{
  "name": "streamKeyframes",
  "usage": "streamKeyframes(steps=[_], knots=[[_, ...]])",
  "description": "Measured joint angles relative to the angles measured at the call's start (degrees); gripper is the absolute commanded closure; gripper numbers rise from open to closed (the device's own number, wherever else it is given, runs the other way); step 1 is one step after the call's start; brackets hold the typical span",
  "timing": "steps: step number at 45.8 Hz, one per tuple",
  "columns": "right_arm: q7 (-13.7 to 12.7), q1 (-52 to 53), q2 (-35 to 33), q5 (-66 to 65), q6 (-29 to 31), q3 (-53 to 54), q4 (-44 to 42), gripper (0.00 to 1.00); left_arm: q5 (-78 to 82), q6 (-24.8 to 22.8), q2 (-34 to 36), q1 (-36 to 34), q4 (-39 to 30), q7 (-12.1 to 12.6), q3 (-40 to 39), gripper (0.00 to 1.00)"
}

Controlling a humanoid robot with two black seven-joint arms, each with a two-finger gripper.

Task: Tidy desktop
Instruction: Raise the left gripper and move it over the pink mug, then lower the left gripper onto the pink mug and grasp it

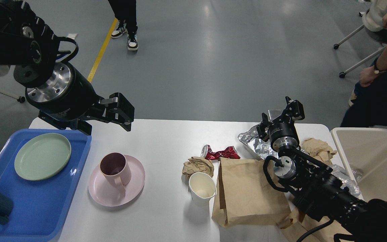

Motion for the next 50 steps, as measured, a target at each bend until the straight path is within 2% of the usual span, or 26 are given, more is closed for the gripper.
streamKeyframes(steps=[3, 12, 17, 24, 27, 36, 42, 50], knots=[[0.0, 0.0, 0.0, 0.0, 0.0, 0.0, 0.0, 0.00, -0.2, 0.1, 0.1, 0.3, 0.0, -0.1, 0.0, 0.04], [0.0, 0.0, 0.0, 0.0, 0.0, 0.0, 0.0, 0.00, 0.0, 0.2, 1.1, 2.3, 0.3, -0.4, 0.6, 0.04], [0.0, 0.0, 0.0, 0.0, 0.0, 0.0, 0.0, 0.00, -0.2, 0.3, 3.1, 5.8, 1.8, -1.0, 0.9, 0.05], [0.0, 0.0, 0.0, 0.0, 0.0, 0.0, 0.0, 0.00, -1.2, 0.6, 5.0, 15.4, 7.0, -1.1, 1.0, 0.11], [0.0, 0.0, 0.0, 0.0, 0.0, 0.0, 0.0, 0.00, -1.5, 1.0, 5.7, 20.0, 8.6, -1.0, 1.1, 0.16], [0.0, 0.0, 0.0, 0.0, 0.0, 0.0, 0.0, 0.00, -4.9, 3.5, 7.6, 34.6, 15.4, -0.4, 1.0, 0.17], [0.0, 0.0, 0.0, 0.0, 0.0, 0.0, 0.0, 0.00, -7.3, 7.1, 9.1, 42.2, 19.9, -0.3, 0.7, 0.17], [0.0, 0.0, 0.0, 0.0, 0.0, 0.0, 0.0, 0.00, -8.2, 15.1, 10.2, 50.6, 25.7, -0.1, -0.4, 0.16]])
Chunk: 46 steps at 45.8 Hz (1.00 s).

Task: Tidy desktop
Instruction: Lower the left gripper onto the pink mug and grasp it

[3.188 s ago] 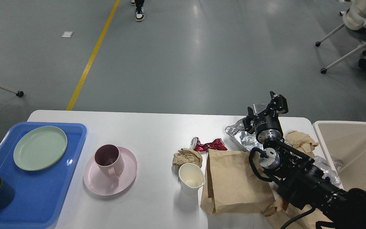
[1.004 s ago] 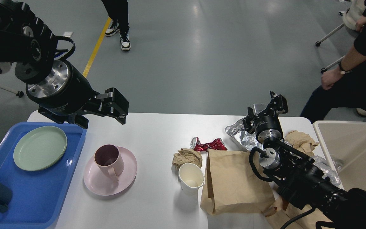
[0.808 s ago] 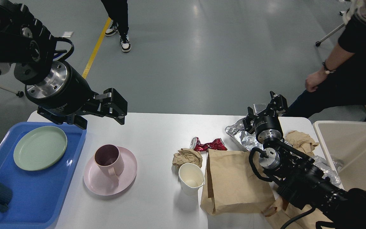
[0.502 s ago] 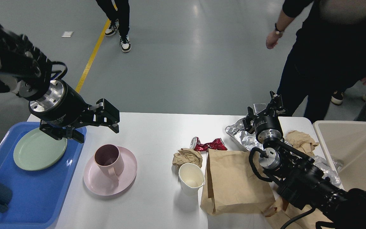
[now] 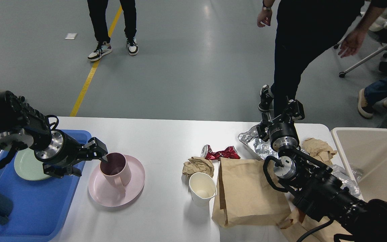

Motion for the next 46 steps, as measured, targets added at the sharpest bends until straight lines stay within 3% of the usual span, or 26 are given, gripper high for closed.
streamKeyframes(steps=[15, 36, 39, 46], knots=[[0.0, 0.0, 0.0, 0.0, 0.0, 0.0, 0.0, 0.00, 0.2, 2.4, -0.4, 13.6, 12.6, 0.8, -3.6, 0.16], [0.0, 0.0, 0.0, 0.0, 0.0, 0.0, 0.0, 0.00, 0.3, 2.9, -1.2, 19.6, 19.2, 2.8, -9.4, 0.15], [0.0, 0.0, 0.0, 0.0, 0.0, 0.0, 0.0, 0.00, 0.3, 3.6, -1.3, 20.0, 19.3, 2.8, -10.2, 0.22], [0.0, 0.0, 0.0, 0.0, 0.0, 0.0, 0.0, 0.00, 0.3, 5.4, -1.7, 20.2, 19.3, 2.8, -10.9, 0.49]])
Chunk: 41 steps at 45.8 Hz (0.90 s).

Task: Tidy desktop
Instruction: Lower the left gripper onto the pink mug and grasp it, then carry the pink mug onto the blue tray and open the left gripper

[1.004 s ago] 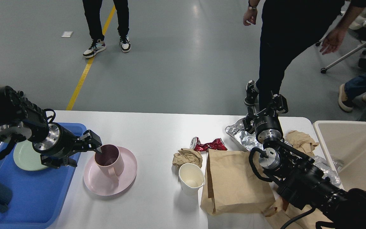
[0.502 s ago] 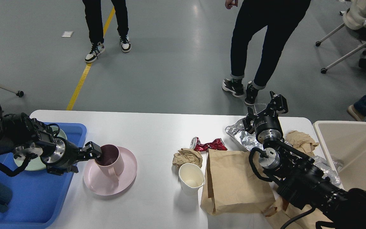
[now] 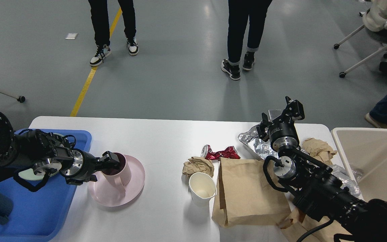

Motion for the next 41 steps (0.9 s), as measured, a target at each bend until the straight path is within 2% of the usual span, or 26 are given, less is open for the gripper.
streamKeyframes(steps=[7, 17, 20, 35, 41], knots=[[0.0, 0.0, 0.0, 0.0, 0.0, 0.0, 0.0, 0.00, 0.0, 0.4, -0.2, 0.3, 0.0, 0.1, 0.1, 0.75], [0.0, 0.0, 0.0, 0.0, 0.0, 0.0, 0.0, 0.00, 0.0, 0.2, -0.1, 1.2, 0.0, 1.1, 0.0, 0.91], [0.0, 0.0, 0.0, 0.0, 0.0, 0.0, 0.0, 0.00, 0.0, 0.3, -0.1, 1.3, 0.0, 1.7, -0.1, 1.00], [0.0, 0.0, 0.0, 0.0, 0.0, 0.0, 0.0, 0.00, 0.0, -0.2, 0.2, 1.1, -0.2, 2.3, -0.1, 1.00], [0.0, 0.0, 0.0, 0.0, 0.0, 0.0, 0.0, 0.00, 0.0, -2.3, 0.6, -1.9, -2.6, 2.3, 0.4, 1.00]])
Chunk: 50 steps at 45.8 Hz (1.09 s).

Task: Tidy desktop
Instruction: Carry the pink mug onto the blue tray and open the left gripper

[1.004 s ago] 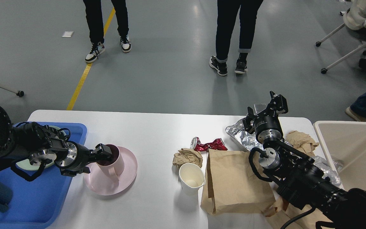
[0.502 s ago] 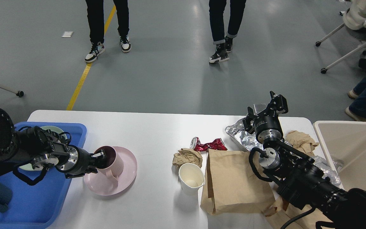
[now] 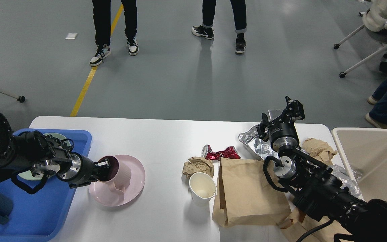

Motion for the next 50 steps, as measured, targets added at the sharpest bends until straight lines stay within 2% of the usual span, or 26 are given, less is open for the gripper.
streamKeyframes(steps=[8, 17, 23, 34, 42, 50], knots=[[0.0, 0.0, 0.0, 0.0, 0.0, 0.0, 0.0, 0.00, 0.3, -7.7, 1.3, -15.1, -11.6, 0.1, 6.1, 1.00], [0.0, 0.0, 0.0, 0.0, 0.0, 0.0, 0.0, 0.00, 7.0, -10.1, 1.1, -36.9, -29.3, 0.2, 12.0, 1.00], [0.0, 0.0, 0.0, 0.0, 0.0, 0.0, 0.0, 0.00, 10.5, -12.4, 0.8, -46.1, -35.6, 0.1, 13.3, 1.00], [0.0, 0.0, 0.0, 0.0, 0.0, 0.0, 0.0, 0.00, 15.1, -19.0, 0.4, -59.7, -42.3, 0.0, 14.5, 1.00], [0.0, 0.0, 0.0, 0.0, 0.0, 0.0, 0.0, 0.00, 17.6, -20.1, 0.2, -62.3, -43.5, -0.3, 14.9, 1.00], [0.0, 0.0, 0.0, 0.0, 0.0, 0.0, 0.0, 0.00, 19.4, -14.5, 1.9, -55.9, -41.7, -0.7, 16.2, 1.00]])
